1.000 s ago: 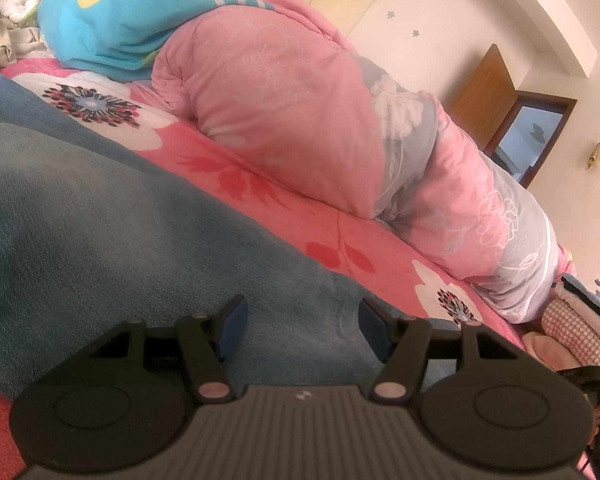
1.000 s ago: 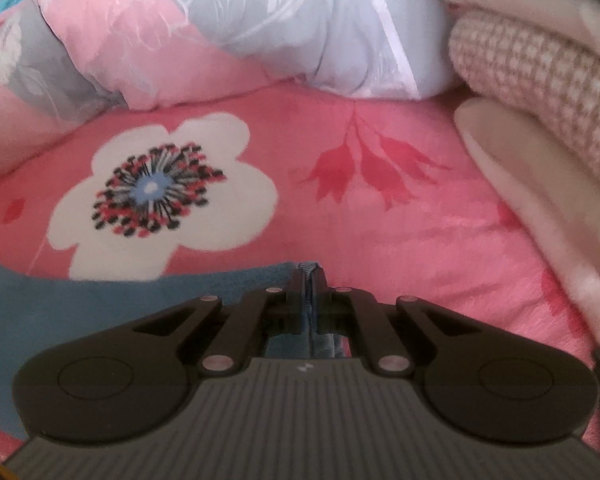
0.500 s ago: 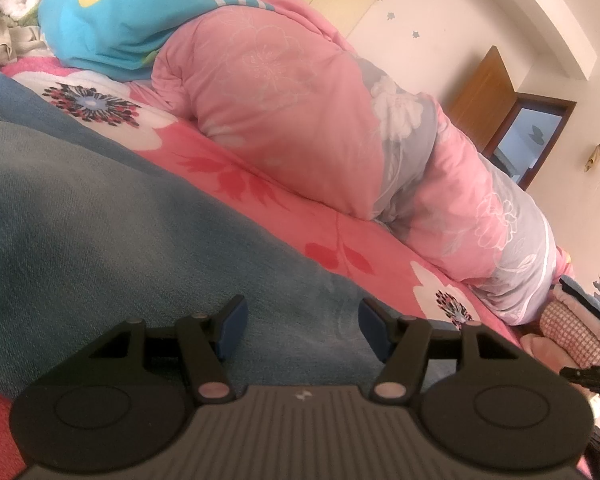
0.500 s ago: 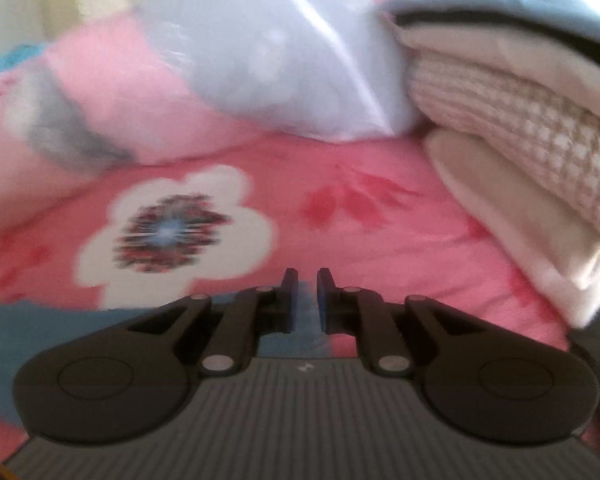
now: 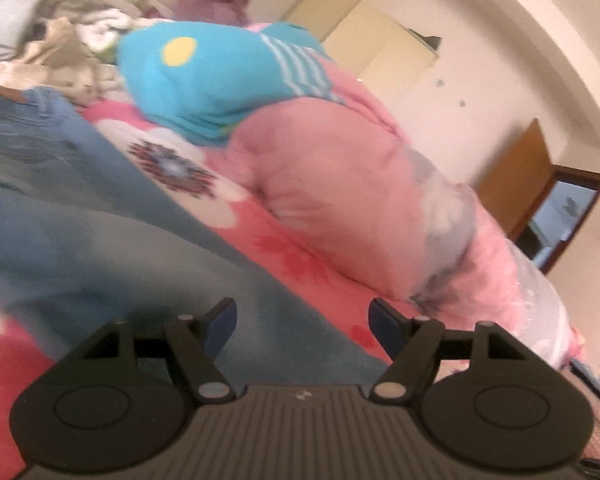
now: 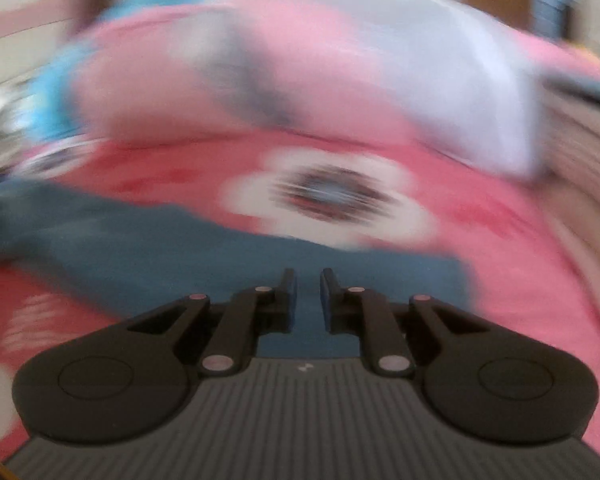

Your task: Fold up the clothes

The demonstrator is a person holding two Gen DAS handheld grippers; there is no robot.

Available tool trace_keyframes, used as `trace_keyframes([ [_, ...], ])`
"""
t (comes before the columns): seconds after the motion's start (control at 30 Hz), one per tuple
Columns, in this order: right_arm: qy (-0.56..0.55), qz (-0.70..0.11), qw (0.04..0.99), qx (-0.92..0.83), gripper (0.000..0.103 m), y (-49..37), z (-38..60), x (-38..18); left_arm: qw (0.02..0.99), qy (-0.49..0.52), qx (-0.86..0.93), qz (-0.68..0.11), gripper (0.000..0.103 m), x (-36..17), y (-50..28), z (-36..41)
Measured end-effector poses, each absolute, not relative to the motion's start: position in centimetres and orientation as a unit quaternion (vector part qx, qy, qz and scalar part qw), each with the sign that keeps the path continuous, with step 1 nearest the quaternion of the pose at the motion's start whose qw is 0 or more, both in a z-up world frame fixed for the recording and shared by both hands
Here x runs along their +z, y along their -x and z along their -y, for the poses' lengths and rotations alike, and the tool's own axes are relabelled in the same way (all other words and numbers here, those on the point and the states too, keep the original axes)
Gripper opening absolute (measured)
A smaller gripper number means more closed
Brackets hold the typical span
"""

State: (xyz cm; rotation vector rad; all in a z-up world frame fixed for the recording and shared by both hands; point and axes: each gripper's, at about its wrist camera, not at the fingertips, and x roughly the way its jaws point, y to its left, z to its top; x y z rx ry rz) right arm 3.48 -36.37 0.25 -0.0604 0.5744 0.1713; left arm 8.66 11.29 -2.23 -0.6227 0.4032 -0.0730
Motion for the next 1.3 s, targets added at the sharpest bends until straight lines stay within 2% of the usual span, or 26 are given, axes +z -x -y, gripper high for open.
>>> trace_keyframes([
  [0.27, 0.187, -0.261, 0.89, 0.323, 0.012, -4.0, 22.4, -2.1, 0.939, 0.269, -0.005, -0.216, 0.073, -3.6, -9.3, -11.1],
  [0.8, 0.356, -0.249, 0.807, 0.4, 0.012, -6.7, 14.3, -3.4, 0.94, 0.256, -0.001, -0.224, 0.073, -4.2, -9.5, -10.8],
  [1.3, 0.373, -0.267, 0.786, 0.414, 0.013, -9.2, 12.3, -4.3, 0.939, 0.258, 0.001, -0.227, 0.073, -4.3, -9.7, -10.8],
])
